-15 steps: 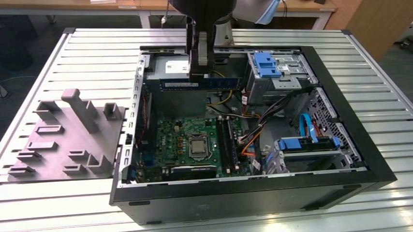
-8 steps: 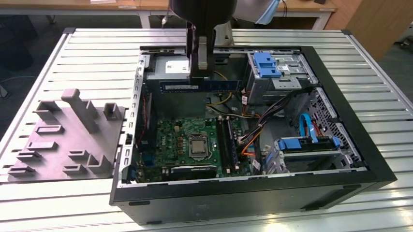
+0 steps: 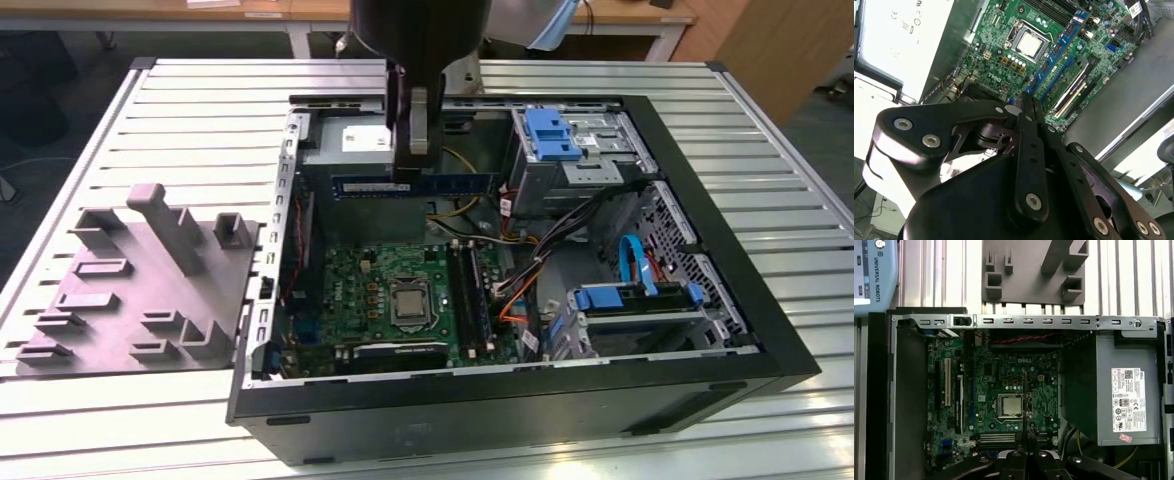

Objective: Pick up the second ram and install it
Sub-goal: 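Pick up the second ram and move it above second insertion slot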

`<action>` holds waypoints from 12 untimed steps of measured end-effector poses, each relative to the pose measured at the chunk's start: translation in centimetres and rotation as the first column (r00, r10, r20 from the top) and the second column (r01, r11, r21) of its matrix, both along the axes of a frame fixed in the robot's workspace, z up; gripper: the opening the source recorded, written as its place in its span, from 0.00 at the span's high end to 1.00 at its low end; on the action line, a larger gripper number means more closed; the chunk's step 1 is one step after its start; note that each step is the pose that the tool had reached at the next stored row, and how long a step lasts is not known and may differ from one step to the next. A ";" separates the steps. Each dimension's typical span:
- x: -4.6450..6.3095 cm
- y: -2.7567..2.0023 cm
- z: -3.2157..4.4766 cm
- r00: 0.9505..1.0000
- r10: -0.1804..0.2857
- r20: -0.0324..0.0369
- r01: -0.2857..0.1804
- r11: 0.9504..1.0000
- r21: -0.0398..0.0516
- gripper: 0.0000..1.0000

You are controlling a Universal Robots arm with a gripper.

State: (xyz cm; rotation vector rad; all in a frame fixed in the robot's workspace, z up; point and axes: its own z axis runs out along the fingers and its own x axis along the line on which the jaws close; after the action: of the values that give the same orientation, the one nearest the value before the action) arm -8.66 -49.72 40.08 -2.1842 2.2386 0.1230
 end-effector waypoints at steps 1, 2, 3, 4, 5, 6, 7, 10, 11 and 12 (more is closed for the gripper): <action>0.0 0.00 -0.13 1.000 0.000 0.000 0.000 1.000 0.000 0.89; 0.0 0.00 -0.27 1.000 0.000 0.000 0.000 1.000 0.000 0.89; 0.0 0.00 -0.45 1.000 0.000 0.000 0.000 1.000 0.000 0.89; 0.0 0.00 -0.62 1.000 0.000 0.000 0.000 1.000 0.000 0.89; 0.0 0.00 -0.79 1.000 0.000 0.000 0.000 1.000 0.000 0.89; 0.0 0.00 -0.97 1.000 0.000 0.000 0.000 1.000 0.000 0.89; 0.0 0.00 -1.14 1.000 0.000 0.000 0.000 1.000 0.000 0.89; 0.0 0.00 -1.65 1.000 0.000 0.000 0.000 1.000 0.000 0.89; 0.0 0.00 -1.82 1.000 0.000 0.000 0.000 1.000 0.000 0.89; 0.0 0.00 -1.98 1.000 0.000 0.000 0.000 1.000 0.000 0.89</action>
State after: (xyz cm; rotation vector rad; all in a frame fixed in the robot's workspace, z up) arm -8.64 -49.72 38.10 -2.1842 2.2386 0.1230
